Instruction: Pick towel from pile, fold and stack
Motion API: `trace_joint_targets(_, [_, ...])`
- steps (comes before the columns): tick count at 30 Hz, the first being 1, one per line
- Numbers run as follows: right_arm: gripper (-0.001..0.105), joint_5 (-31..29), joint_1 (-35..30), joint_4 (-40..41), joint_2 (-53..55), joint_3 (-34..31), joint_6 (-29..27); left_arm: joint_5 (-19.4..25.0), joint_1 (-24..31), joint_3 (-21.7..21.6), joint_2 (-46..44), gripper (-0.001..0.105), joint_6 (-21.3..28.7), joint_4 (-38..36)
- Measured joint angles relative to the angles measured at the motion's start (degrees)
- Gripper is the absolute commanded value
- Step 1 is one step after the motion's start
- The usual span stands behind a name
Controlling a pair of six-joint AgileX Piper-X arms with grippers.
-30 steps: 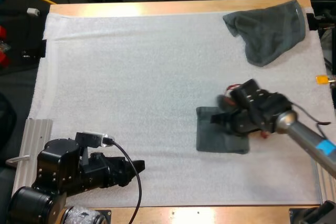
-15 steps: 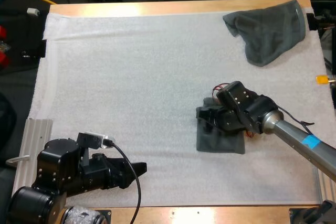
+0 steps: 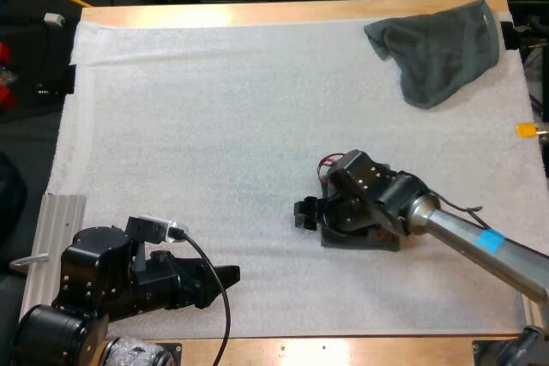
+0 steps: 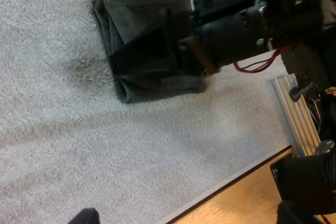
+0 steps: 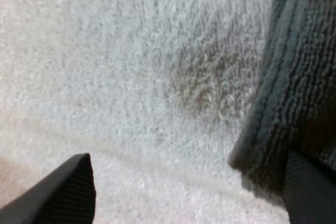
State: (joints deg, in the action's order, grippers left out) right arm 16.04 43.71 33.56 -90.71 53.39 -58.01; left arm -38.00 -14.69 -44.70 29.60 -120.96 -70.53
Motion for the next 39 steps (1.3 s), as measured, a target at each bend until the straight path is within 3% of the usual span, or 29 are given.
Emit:
trace_joint_targets(6, [0.071,0.51,-0.03,-0.02,-2.24,0.0,-0.4,0.0,0.0,0.0,0.0,0.065,1.58,0.0])
trace_joint_targets(10, [0.071,1.3,-0.03,1.36,0.35,0.0,-4.23,0.0,0.0,0.0,0.0,0.065,1.72,0.0])
trace_joint_targets(23, [0.071,-6.88,-0.03,19.5,22.88,0.0,-15.65,0.0,0.0,0.0,0.0,0.065,2.63,0.35])
trace_joint_targets(32, [0.071,-9.0,-0.03,25.95,41.05,0.0,-16.02,0.0,0.0,0.0,0.0,0.065,2.63,0.35])
trace_joint_targets(39, [0.071,-13.49,-0.03,33.15,52.88,0.0,-12.27,0.0,0.0,0.0,0.0,0.065,2.63,0.35])
